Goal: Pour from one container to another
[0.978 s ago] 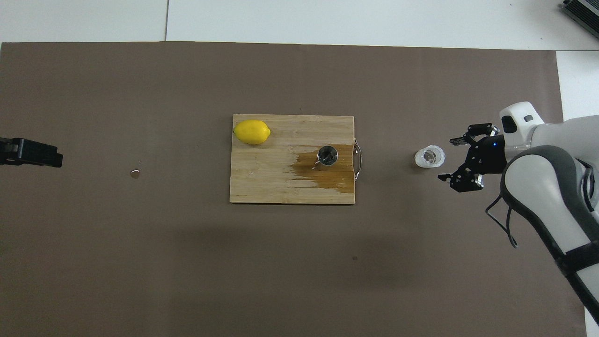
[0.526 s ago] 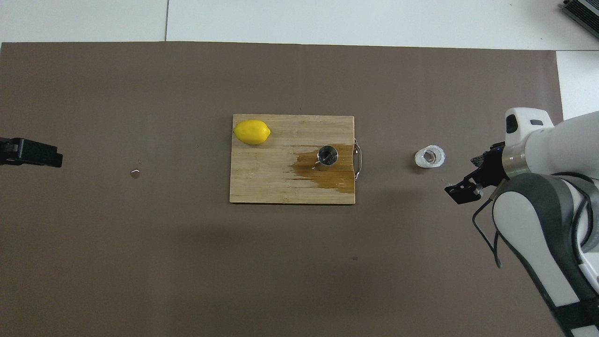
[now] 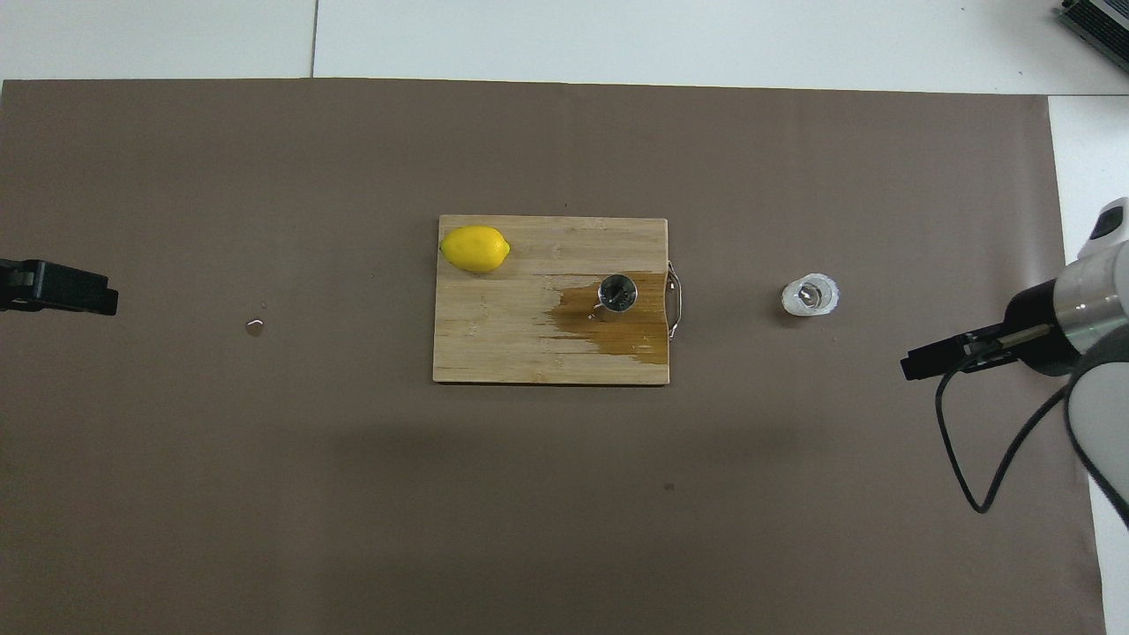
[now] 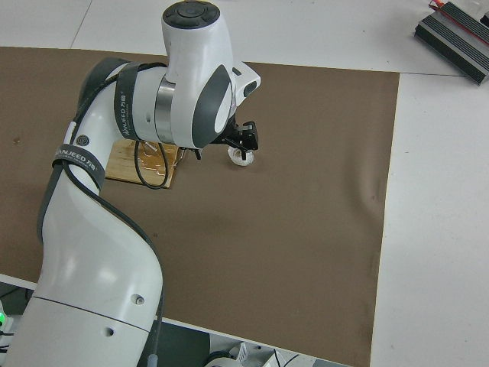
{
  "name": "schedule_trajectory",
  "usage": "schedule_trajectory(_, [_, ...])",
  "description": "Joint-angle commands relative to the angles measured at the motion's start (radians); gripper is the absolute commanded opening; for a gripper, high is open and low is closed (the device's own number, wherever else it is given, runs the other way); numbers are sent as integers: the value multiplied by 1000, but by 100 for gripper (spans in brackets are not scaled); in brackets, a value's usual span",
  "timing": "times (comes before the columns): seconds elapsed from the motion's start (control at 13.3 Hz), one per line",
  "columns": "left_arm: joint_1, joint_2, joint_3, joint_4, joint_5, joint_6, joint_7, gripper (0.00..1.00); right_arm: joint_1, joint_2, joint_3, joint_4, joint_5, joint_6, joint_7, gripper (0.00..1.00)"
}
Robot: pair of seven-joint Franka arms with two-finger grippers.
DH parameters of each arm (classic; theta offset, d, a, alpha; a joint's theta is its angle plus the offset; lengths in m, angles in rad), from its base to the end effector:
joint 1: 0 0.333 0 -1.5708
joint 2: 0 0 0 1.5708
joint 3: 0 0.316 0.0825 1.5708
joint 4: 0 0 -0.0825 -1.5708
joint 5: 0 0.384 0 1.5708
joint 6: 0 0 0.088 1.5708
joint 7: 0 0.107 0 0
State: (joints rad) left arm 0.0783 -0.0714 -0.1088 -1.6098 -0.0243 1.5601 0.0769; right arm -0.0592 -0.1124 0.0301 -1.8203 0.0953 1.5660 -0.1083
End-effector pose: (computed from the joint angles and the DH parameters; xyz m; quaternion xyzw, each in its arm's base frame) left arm 0.5309 -0.0211 0.6437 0.9985 -0.0538 0.0108 0.0080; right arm 0.5104 -0.0039 0.5676 -0.9958 -0.0361 0.0675 0.0506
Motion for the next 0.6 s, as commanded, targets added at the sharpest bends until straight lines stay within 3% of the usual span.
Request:
schedule_trajectory(0.0, [-6,-24,9,-22,-9,-6,4,100,-7,19,11,142,-69,-137,107,100])
schedule_trajectory(0.3, [-6,-24,9,-22,-11,-6,6,100,-24,104,5,376,-95,-241,62,100])
schedule_trajectory(0.53, [-6,-24,11,-22,-9,-6,4,100,-24,108,5,366,-80,-170,58,100])
